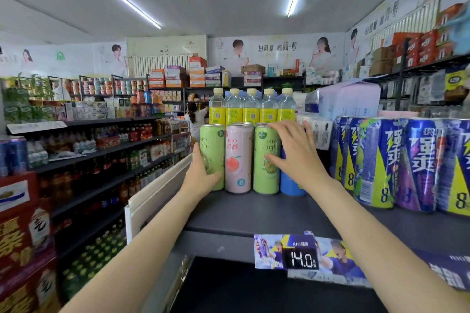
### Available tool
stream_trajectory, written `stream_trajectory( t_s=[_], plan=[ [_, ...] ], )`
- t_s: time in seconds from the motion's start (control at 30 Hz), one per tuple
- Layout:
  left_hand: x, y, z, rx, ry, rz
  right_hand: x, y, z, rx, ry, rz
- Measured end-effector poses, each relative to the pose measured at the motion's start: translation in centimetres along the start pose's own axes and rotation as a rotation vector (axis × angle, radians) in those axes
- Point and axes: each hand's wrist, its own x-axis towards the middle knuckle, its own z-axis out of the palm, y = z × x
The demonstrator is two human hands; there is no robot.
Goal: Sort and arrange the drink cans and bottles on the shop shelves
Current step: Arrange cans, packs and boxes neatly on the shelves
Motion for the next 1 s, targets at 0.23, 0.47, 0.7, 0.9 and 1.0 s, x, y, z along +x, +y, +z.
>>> stream_trajectory(
  t_s=[0.23, 0.47, 0.7, 0.9, 1.0],
  plan=[
    [0.02, -0.57, -0.14, 0.105, 0.099, -0.014, -0.60, -0.29, 0.44, -0.043, 0.047, -0.005],
    [0.13, -0.72, 0.14, -0.006, 0.020, -0.052, -0.65, -0.35, 0.48, -0.071, 0.033, 0.000],
    [0.50, -1.02, 0.16, 0.123, 0.107, -0.071, -0.77, -0.41, 0.58, -0.085, 0.023, 0.009],
    [0.05, -0.62, 0.40, -0.026, 0.013, -0.082, -0.79, -0.35, 0.60, -0.087, 0.025, 0.005],
    [0.55, -0.96, 0.07, 0.151, 0.103, -0.084, -0.81, -0.40, 0.57, -0.082, 0.034, 0.003]
  ],
)
